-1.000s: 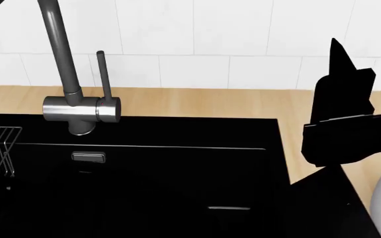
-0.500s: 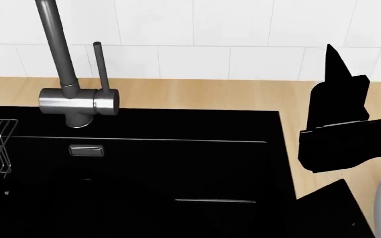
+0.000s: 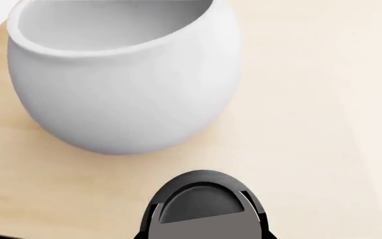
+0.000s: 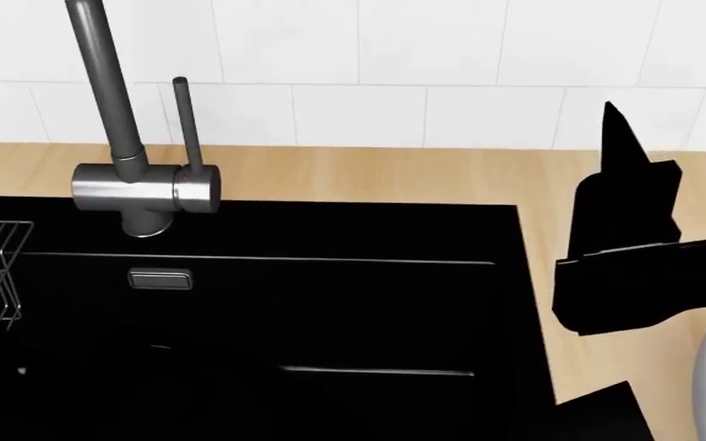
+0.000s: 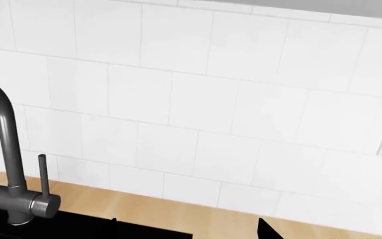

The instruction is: Pick the cup and bowl from the sink and place them on the counter for drying.

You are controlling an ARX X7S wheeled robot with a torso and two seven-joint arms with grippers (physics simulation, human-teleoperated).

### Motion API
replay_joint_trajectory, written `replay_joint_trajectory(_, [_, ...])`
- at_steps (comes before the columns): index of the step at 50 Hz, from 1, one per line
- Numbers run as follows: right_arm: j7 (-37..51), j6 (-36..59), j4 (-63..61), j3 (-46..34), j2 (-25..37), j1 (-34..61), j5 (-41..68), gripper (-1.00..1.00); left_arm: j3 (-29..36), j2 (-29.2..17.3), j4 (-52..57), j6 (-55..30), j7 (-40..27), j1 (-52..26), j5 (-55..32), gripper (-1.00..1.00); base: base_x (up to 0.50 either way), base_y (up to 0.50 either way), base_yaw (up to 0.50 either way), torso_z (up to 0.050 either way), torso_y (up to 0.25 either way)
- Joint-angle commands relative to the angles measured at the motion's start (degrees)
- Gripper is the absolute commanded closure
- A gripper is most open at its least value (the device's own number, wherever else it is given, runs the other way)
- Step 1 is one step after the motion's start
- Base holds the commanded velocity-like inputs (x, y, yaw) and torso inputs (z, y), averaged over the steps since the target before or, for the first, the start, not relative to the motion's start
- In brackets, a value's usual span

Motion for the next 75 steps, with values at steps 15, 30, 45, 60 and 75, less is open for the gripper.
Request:
replay_joint_trajectory(15, [-0.9, -1.1, -0.3, 0.7, 0.3, -1.8, -1.0, -1.00, -1.0, 0.4, -0.6, -2.8, 0.6, 1.7, 1.4, -1.00, 0.00, 0.00, 0.00, 0.000, 0.000])
replay_joint_trajectory(30, [-0.8, -0.4, -0.2, 1.5, 0.5, -1.1, -0.2, -1.00, -0.8, 0.4, 0.6, 3.4, 1.9, -4.8, -3.5, -1.00, 0.00, 0.00, 0.00, 0.000, 0.000])
replay_joint_trajectory(45, [-0.2, 0.7, -0.1, 2.2, 0.2, 0.1, 0.9, -1.00, -0.7, 0.4, 1.1, 7.3, 2.8, -8.8, -6.0, -1.00, 0.00, 0.00, 0.00, 0.000, 0.000])
replay_joint_trajectory(60, [1.3, 2.9, 1.0, 2.7, -1.3, 2.3, 2.2, -1.00, -0.7, 0.4, 1.5, 7.1, 0.3, -10.6, -7.5, -1.00, 0.00, 0.00, 0.00, 0.000, 0.000])
replay_joint_trajectory(75, [2.2, 5.4, 3.0, 3.1, -2.6, 4.6, 2.3, -1.00, -0.7, 0.4, 2.6, 10.2, -4.4, -13.7, -9.8, -1.00, 0.00, 0.00, 0.00, 0.000, 0.000])
